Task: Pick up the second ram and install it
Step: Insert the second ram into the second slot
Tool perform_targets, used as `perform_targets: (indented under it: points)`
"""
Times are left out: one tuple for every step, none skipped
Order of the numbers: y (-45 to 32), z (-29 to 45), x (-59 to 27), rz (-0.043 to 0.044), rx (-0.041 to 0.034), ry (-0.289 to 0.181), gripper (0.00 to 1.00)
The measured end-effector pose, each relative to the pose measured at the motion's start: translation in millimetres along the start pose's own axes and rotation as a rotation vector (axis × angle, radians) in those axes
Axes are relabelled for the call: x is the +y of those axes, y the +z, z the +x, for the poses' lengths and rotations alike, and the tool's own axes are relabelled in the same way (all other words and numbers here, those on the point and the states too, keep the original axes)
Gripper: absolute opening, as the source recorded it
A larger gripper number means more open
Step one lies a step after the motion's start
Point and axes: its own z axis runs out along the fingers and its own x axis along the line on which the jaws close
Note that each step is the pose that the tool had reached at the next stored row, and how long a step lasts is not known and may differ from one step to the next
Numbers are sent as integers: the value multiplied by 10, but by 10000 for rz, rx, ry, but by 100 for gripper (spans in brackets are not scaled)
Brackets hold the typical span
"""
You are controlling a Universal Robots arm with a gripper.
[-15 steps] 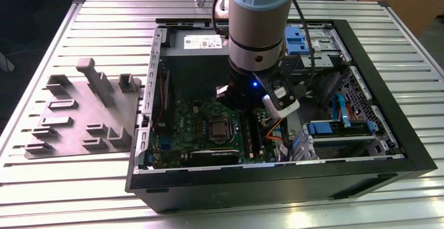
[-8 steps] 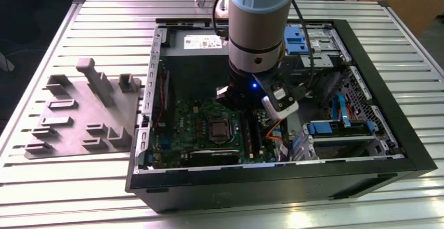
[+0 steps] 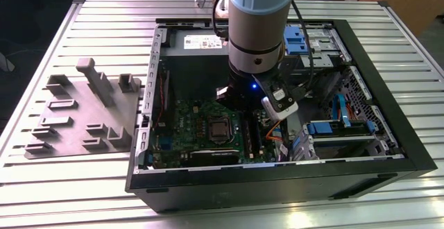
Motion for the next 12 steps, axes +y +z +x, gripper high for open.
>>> perform_targets:
  points:
    - [0, 0, 0, -1, 0, 0, 12]
    - [0, 0, 0, -2, 0, 0, 12]
    - [0, 0, 0, -4, 1, 0, 12]
    - [0, 0, 0, -7, 0, 1, 12]
    - [-1, 0, -1, -16, 2, 1, 12]
    - [-1, 0, -1, -38, 2, 2, 12]
    - [-1, 0, -2, -73, 3, 5, 12]
    - [2, 0, -1, -92, 2, 6, 12]
    - [6, 1, -1, -103, 2, 7, 12]
    - [6, 1, -1, -119, 4, 8, 12]
    - [5, 0, -1, -162, 6, 11, 12]
    - [5, 0, -1, -214, 8, 14, 12]
